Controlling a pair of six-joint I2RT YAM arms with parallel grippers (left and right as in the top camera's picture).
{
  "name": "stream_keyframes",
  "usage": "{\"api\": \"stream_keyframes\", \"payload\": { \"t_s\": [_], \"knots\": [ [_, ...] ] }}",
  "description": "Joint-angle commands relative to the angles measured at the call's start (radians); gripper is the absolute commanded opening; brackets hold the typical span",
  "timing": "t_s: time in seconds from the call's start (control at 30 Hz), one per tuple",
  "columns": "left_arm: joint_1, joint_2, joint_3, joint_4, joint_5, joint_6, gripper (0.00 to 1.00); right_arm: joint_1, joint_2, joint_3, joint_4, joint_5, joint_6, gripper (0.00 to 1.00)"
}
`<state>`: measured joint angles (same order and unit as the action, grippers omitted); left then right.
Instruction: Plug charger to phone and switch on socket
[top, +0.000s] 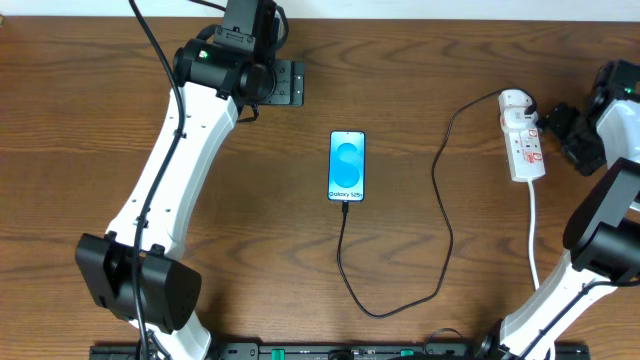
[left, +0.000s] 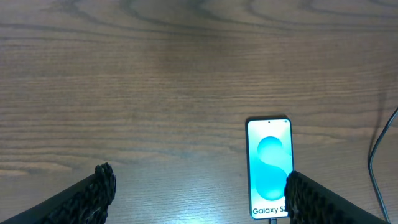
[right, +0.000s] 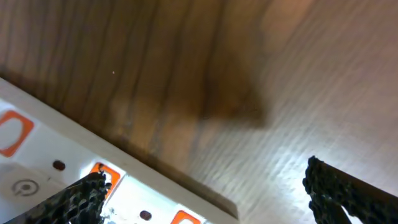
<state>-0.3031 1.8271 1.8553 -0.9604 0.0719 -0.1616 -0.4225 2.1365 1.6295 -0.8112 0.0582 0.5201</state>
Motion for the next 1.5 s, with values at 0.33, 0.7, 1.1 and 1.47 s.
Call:
{"api": "stream_keyframes", "payload": {
  "t_s": [0.33,0.7,1.1,1.47],
  "knots": [
    [0.001,0.002,-0.004,0.000,-0.013,-0.016,0.88,-0.008,0.010,-0.042,0.049,-0.083,0.025,0.99],
    [0.001,0.002,-0.004,0.000,-0.013,-0.016,0.88,-0.008,0.010,-0.105,0.093,-0.084,0.026,0.99],
    [0.001,0.002,-0.004,0.000,-0.013,-0.016,0.88,-0.008,0.010,-0.127,0.093,-0.160,0.025,0.99],
    [0.001,0.002,-0.004,0.000,-0.013,-0.016,0.88,-0.008,0.010,-0.127,0.078,-0.216,0.021,0.99]
  ]
}}
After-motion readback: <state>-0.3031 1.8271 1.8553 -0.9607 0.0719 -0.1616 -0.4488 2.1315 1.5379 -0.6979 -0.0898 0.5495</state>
